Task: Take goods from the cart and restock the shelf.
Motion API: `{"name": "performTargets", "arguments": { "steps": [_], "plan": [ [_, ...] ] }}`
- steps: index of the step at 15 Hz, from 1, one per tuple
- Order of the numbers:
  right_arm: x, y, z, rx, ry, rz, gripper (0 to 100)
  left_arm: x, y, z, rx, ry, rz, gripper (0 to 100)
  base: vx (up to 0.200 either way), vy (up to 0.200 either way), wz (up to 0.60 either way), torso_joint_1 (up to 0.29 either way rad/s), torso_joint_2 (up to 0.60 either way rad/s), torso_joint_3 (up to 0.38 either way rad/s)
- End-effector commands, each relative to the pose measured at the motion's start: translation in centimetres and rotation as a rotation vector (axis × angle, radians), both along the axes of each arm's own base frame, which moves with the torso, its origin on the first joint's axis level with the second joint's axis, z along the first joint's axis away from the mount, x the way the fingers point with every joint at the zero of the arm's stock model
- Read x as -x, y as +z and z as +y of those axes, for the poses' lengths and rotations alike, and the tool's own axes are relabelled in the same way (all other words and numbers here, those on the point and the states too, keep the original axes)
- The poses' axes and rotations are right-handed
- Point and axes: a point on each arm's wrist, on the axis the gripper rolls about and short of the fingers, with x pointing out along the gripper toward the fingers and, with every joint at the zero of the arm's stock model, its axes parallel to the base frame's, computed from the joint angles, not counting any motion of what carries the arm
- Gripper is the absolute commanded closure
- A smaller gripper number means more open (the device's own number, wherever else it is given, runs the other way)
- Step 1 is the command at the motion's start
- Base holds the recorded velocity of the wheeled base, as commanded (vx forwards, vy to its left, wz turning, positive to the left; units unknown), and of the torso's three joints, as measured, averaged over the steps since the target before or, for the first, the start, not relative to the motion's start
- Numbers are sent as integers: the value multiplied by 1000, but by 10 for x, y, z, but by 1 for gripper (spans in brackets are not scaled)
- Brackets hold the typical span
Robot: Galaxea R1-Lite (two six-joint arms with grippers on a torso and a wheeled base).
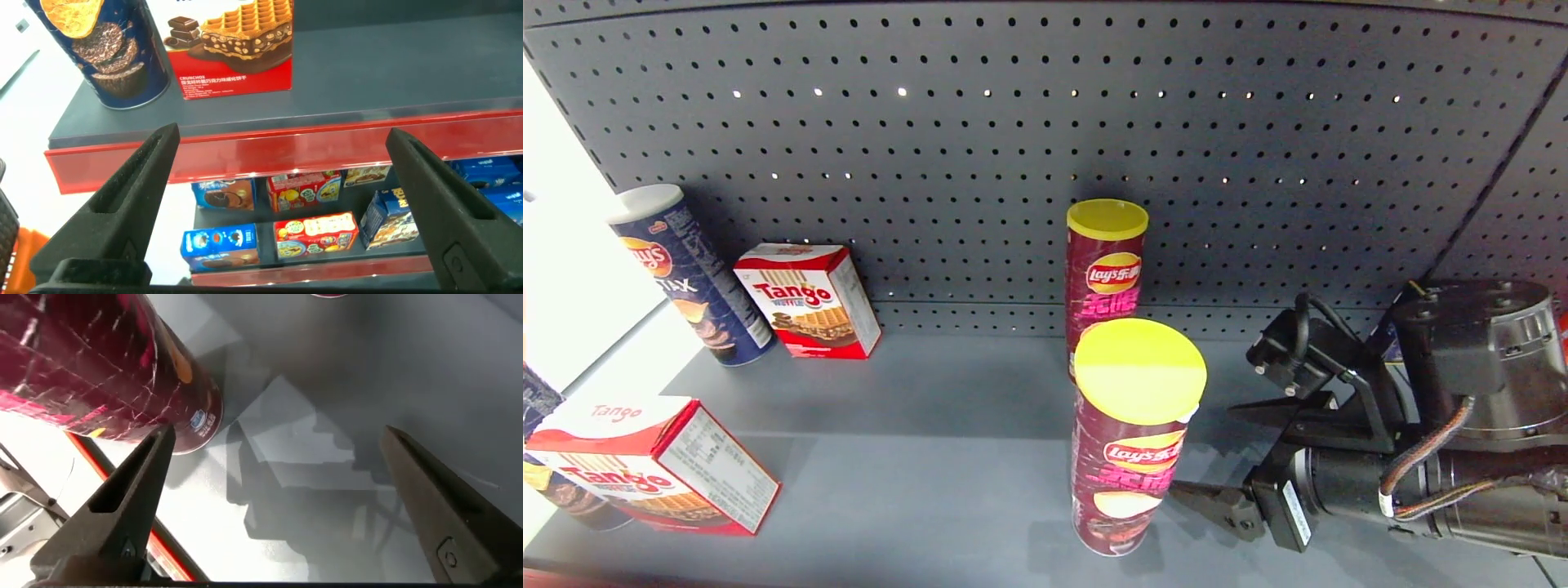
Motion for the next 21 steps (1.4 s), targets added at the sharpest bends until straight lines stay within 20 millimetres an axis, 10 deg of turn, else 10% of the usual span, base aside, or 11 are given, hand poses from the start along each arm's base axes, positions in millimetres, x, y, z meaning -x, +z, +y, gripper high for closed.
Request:
{"name": "performTargets", "arguments": {
  "steps": [1, 10, 15, 21],
  "plan": [
    [1, -1, 1, 3, 6, 3, 0, 0, 0, 0, 0, 0, 2, 0, 0, 0, 0, 0, 0, 0],
    [13, -3, -10, 8, 11, -3, 0, 0, 0, 0, 0, 0, 2, 0, 0, 0, 0, 0, 0, 0],
    [28, 30, -73, -109, -197, -142, 0, 0, 0, 0, 0, 0, 2, 0, 0, 0, 0, 0, 0, 0],
    [101, 47, -156, -221, -624, -466, 0, 0, 0, 0, -1, -9, 1, 0, 0, 0, 0, 0, 0, 0]
  ]
}}
